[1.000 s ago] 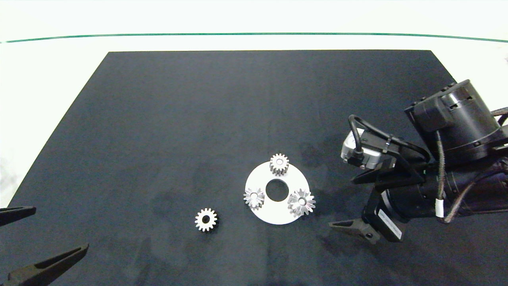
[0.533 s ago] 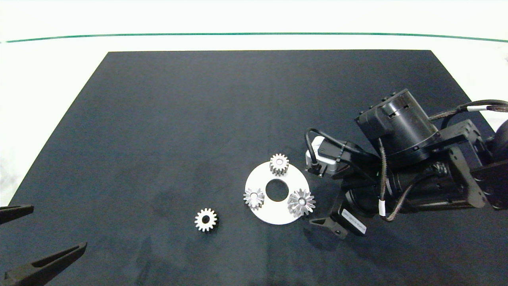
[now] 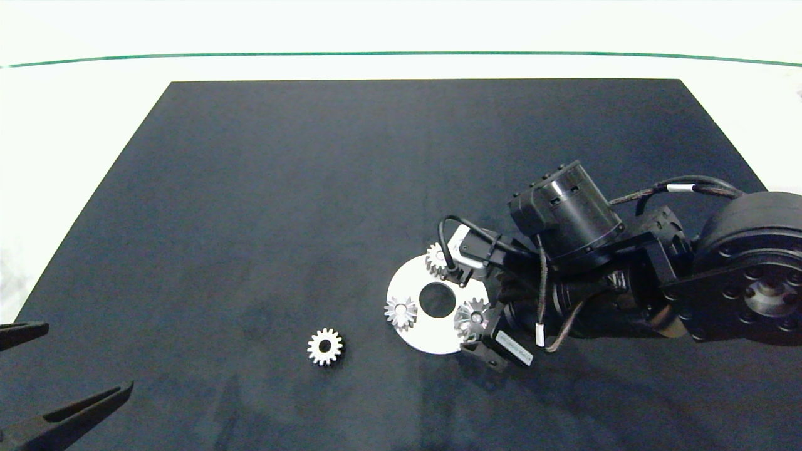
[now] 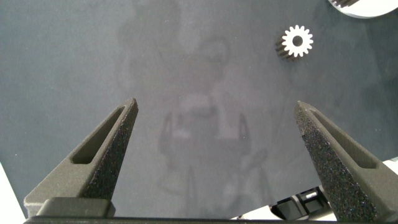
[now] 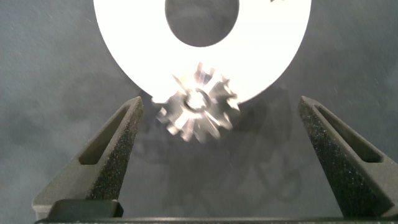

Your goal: Remove an incorrectly installed larger gear and replace it with the correct smaller gear

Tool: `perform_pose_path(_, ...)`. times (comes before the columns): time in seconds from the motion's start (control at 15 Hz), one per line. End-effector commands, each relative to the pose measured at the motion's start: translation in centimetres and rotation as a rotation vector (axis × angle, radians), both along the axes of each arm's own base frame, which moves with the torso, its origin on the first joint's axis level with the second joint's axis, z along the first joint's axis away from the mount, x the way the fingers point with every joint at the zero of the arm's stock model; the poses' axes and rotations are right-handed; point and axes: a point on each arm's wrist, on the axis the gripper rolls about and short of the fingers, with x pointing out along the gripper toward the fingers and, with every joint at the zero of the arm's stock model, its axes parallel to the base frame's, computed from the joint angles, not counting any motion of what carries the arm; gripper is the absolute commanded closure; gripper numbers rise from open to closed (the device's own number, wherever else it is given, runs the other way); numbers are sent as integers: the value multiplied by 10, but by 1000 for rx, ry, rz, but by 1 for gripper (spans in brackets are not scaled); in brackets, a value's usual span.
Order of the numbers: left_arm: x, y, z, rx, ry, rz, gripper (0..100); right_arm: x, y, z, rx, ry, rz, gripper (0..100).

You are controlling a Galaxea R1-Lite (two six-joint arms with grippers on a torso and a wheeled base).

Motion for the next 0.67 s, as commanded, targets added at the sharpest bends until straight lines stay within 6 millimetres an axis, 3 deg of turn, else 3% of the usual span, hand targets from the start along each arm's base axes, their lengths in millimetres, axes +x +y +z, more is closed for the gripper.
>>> perform_pose_path(0.07,-2,1,0,0,-2,0,0,0,6,-3,-11,3,12,0)
perform_pose_path(0.27,-3,1,-1,0,-4,-1,0,3,8,-5,-18,-1,2,1)
perform_pose_path(0.67,-5,2,-1,-2,-10,-1,0,5,15,-8,-31,-6,0,13)
